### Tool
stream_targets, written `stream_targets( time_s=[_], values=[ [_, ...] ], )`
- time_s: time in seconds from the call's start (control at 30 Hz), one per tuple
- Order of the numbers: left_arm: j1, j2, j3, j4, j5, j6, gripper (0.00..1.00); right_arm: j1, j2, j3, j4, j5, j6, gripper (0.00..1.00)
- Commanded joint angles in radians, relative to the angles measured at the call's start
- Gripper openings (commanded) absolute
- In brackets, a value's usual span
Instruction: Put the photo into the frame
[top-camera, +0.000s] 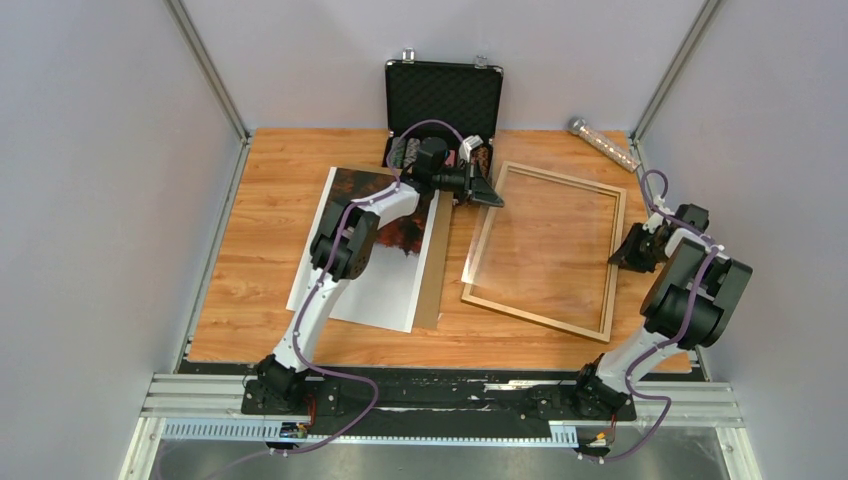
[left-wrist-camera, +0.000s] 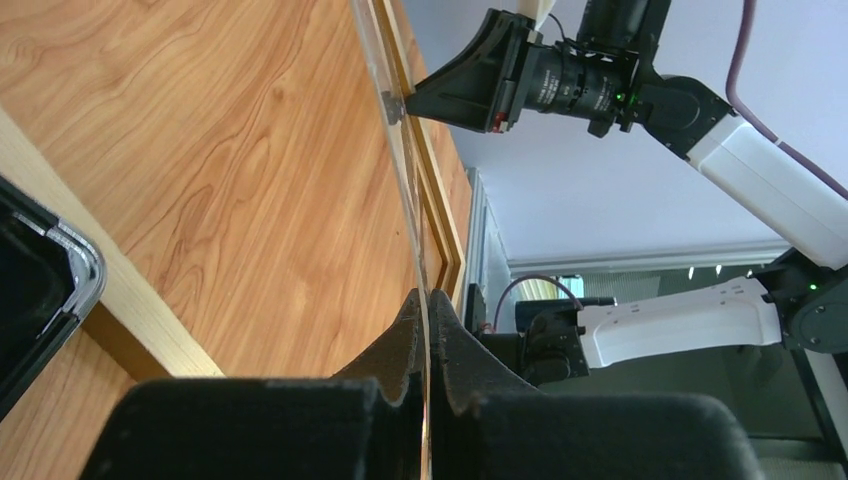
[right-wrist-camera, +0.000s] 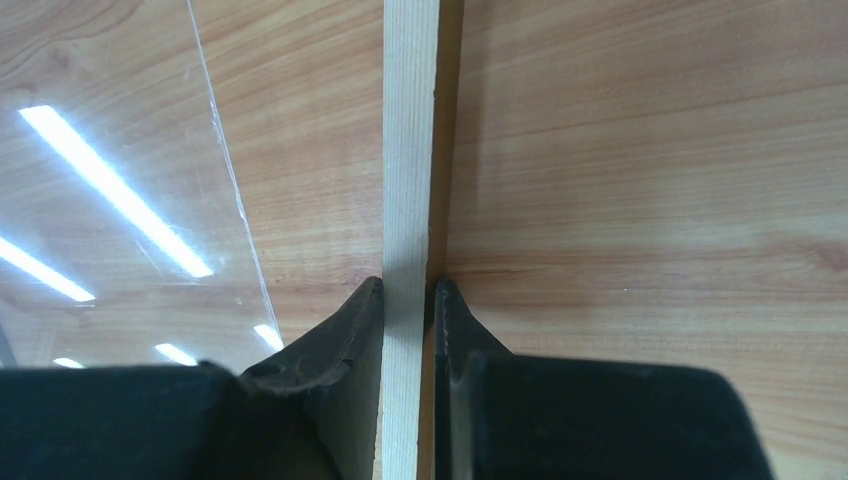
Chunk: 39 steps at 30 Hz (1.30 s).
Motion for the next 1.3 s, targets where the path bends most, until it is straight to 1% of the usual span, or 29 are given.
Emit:
stream_targets(
  time_s=[0.0, 0.1, 0.17, 0.23, 0.3, 0.37, 0.43, 0.53, 0.6, 0.77, 0.9, 0.97, 1.1, 1.17, 1.27],
  values=[
    [0.008, 0.023, 0.102, 0.075, 0.046, -0.032, 0.00, 0.065, 0.011, -0.025, -0.064, -0.139, 0.049, 0.00],
    [0.011, 0.059, 0.138, 0.117, 0.069, -0.078, 0.00, 0.065, 0.003, -0.029, -0.075, -0.169, 0.051, 0.00],
    [0.011, 0.087, 0.161, 0.169, 0.075, -0.136, 0.00, 0.066, -0.007, -0.042, -0.079, -0.183, 0.057, 0.00],
    [0.012, 0.116, 0.187, 0.252, 0.079, -0.205, 0.00, 0.065, -0.020, -0.059, -0.079, -0.188, 0.056, 0.00],
    [0.012, 0.148, 0.215, 0.320, 0.077, -0.313, 0.00, 0.065, -0.025, -0.071, -0.080, -0.189, 0.055, 0.00],
    [0.011, 0.176, 0.244, 0.369, 0.073, -0.377, 0.00, 0.065, -0.023, -0.072, -0.081, -0.193, 0.057, 0.00],
    [0.012, 0.208, 0.284, 0.384, 0.073, -0.416, 0.00, 0.065, -0.014, -0.063, -0.081, -0.192, 0.062, 0.00],
    [0.013, 0.223, 0.291, 0.397, 0.075, -0.467, 0.00, 0.065, 0.010, -0.048, -0.081, -0.198, 0.071, 0.00],
    [0.013, 0.232, 0.288, 0.428, 0.083, -0.527, 0.00, 0.065, 0.026, -0.043, -0.080, -0.199, 0.074, 0.00],
    [0.015, 0.246, 0.276, 0.541, 0.117, -0.711, 0.00, 0.064, 0.049, -0.031, -0.085, -0.176, 0.065, 0.00],
    [0.016, 0.242, 0.256, 0.618, 0.124, -0.817, 0.00, 0.063, 0.042, -0.034, -0.091, -0.164, 0.034, 0.00],
    [0.016, 0.235, 0.256, 0.632, 0.122, -0.844, 0.00, 0.062, 0.041, -0.034, -0.092, -0.155, 0.023, 0.00],
    [0.016, 0.213, 0.247, 0.621, 0.108, -0.849, 0.00, 0.062, 0.057, -0.019, -0.101, -0.150, 0.014, 0.00],
    [0.016, 0.202, 0.241, 0.600, 0.100, -0.832, 0.00, 0.062, 0.064, -0.006, -0.105, -0.153, 0.017, 0.00],
    [0.013, 0.183, 0.226, 0.527, 0.099, -0.754, 0.00, 0.062, 0.070, 0.007, -0.109, -0.152, 0.019, 0.00]
  ],
)
